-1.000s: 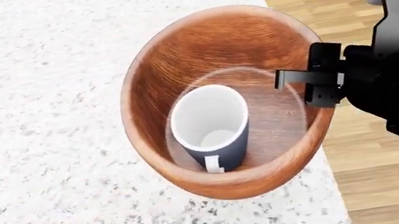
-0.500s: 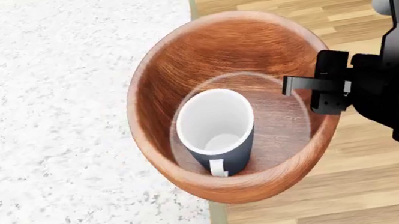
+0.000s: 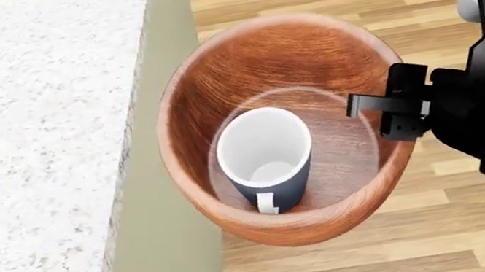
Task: Place the cup inside the bowl on the dining table and move the bowl to any counter.
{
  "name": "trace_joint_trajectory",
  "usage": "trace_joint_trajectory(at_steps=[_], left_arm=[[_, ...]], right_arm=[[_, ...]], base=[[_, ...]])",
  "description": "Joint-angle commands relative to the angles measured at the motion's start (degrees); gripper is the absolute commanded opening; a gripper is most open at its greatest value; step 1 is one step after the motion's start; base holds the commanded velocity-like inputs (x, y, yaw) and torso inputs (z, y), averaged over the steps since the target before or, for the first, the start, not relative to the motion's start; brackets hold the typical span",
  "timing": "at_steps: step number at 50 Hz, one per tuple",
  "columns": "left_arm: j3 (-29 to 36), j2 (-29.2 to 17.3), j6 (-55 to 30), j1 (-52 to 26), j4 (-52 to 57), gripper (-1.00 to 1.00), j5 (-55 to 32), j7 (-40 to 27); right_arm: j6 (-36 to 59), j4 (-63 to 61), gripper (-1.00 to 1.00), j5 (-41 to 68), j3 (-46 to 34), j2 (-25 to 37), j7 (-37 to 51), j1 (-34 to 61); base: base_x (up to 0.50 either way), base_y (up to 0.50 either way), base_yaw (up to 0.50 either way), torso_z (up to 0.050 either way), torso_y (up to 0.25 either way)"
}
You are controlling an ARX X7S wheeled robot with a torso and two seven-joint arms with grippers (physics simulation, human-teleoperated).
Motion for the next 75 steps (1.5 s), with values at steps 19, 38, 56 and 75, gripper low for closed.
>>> trace_joint_trajectory(at_steps=[19, 38, 56, 75], left_arm=[[0.9, 0.0, 0.4, -0.2, 0.1, 1.00, 0.5, 0.1], [1.1, -0.2, 0.6, -0.2, 0.1, 1.00, 0.2, 0.0], [2.1, 0.8, 0.4, -1.2, -0.4, 1.00, 0.5, -0.7], [2.9, 1.0, 1.3, -3.0, -1.6, 1.00, 2.2, 0.4]], right_arm=[[-2.7, 0.0, -1.00, -1.1, 2.1, 0.9, -2.3, -0.5], [-1.6, 1.9, -1.00, -1.2, 1.5, 0.5, -2.6, 1.1], [-1.4, 3.2, -1.00, -2.3, 0.8, 0.0, -4.0, 1.9], [-0.8, 7.6, -1.00, -5.2, -0.7, -1.4, -8.2, 5.0]], base=[[0.29, -0.37, 0.00, 0.000, 0.001], [0.49, -0.27, 0.00, 0.000, 0.002], [0.49, -0.28, 0.00, 0.000, 0.002], [0.49, -0.28, 0.00, 0.000, 0.002]])
